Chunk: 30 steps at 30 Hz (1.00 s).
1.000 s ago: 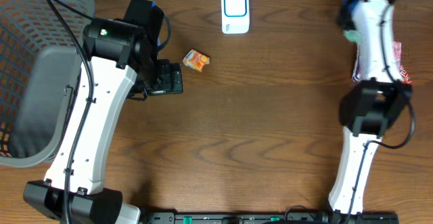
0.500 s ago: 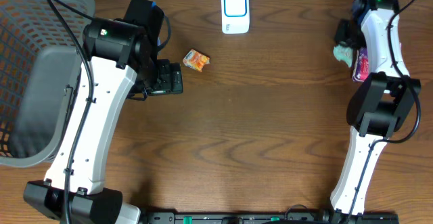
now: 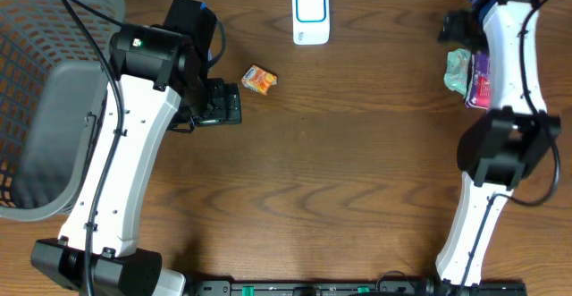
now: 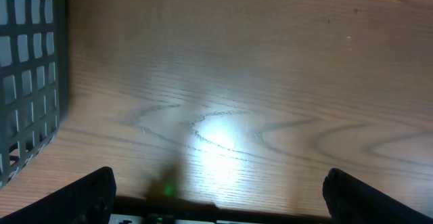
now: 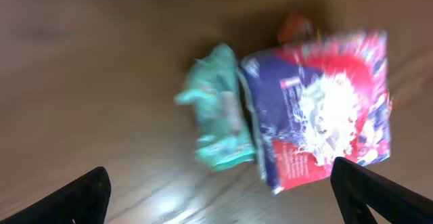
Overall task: Scan the item barcode
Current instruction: 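Move the right gripper leftward past the scanner toward the orange packet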
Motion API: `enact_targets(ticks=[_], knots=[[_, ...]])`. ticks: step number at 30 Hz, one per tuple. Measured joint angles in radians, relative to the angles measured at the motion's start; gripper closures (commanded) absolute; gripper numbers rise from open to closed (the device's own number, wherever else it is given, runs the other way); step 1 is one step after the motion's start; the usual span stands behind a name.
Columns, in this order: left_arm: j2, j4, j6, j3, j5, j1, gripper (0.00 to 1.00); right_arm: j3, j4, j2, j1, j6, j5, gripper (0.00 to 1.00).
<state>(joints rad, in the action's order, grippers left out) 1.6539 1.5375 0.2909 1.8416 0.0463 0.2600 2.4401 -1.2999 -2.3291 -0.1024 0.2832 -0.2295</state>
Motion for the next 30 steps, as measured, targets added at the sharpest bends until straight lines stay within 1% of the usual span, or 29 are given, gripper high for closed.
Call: enact_targets(ticks=[3,4,8,12,15,19,25,30], knots=[[0.0,0.0,0.0,0.0,0.0,0.0,0.02,0.022,0.016,0.122,0.033,-0.01,0.067,0.02],[0.0,0.0,0.0,0.0,0.0,0.0,0.02,0.028,0.023,0.166,0.046,-0.011,0.095,0.01],[0.0,0.0,0.0,0.0,0.0,0.0,0.02,0.051,0.057,0.318,0.091,-0.015,0.219,0.01],[0.0,0.0,0.0,0.0,0.0,0.0,0.02,0.053,0.07,0.391,0.131,-0.015,0.329,0.01],[0.0,0.0,0.0,0.0,0.0,0.0,0.02,0.055,0.051,0.409,0.185,-0.016,0.422,0.01],[0.0,-0.001,0.0,0.0,0.0,0.0,0.02,0.041,-0.032,0.401,0.267,-0.017,0.496,0.01],[0.0,0.0,0.0,0.0,0.0,0.0,0.02,-0.033,-0.077,0.388,0.37,-0.017,0.509,0.01],[0.0,0.0,0.0,0.0,0.0,0.0,0.02,-0.167,-0.073,0.378,0.432,-0.018,0.483,0.01]])
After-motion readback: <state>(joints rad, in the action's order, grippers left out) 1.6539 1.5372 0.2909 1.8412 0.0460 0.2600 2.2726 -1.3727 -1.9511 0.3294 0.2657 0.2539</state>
